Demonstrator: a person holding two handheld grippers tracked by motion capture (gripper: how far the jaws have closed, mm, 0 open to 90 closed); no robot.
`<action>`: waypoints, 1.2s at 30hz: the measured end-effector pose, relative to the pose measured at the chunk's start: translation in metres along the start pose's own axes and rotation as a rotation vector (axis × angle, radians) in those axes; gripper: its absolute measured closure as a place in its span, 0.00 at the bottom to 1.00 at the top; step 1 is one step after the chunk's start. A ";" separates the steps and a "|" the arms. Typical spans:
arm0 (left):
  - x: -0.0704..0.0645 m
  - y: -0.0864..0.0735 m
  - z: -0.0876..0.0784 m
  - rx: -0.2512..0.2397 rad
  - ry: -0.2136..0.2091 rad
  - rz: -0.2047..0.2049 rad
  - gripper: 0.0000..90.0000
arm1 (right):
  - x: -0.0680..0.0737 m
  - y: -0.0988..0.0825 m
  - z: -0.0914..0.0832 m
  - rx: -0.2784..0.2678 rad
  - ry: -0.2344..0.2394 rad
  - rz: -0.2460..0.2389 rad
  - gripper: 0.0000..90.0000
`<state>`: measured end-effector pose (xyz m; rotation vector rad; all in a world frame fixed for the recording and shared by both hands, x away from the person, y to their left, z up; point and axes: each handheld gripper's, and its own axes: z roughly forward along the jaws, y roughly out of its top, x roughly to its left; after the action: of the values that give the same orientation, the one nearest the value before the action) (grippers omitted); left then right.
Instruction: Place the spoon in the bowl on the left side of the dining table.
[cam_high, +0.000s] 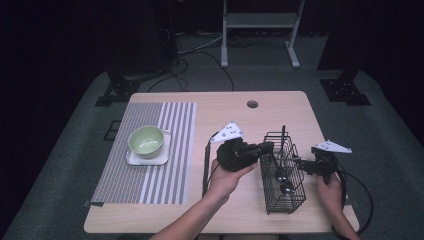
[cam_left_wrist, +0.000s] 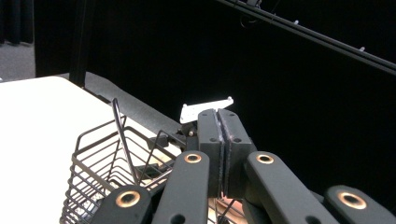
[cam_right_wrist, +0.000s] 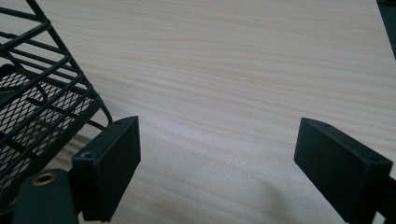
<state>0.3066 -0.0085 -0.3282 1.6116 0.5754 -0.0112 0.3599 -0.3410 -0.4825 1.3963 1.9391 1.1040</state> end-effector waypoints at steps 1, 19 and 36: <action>0.000 0.002 -0.002 -0.006 0.001 0.000 0.99 | 0.000 0.000 0.000 0.000 0.000 0.000 0.15; -0.001 0.018 -0.016 -0.036 0.011 0.000 0.99 | 0.000 0.000 0.000 0.005 -0.005 -0.002 0.15; 0.006 0.027 -0.033 -0.063 0.028 -0.013 0.99 | 0.000 0.000 0.000 0.004 -0.007 -0.001 0.15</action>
<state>0.3107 0.0239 -0.3004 1.5486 0.6023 0.0200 0.3602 -0.3405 -0.4826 1.3992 1.9387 1.0939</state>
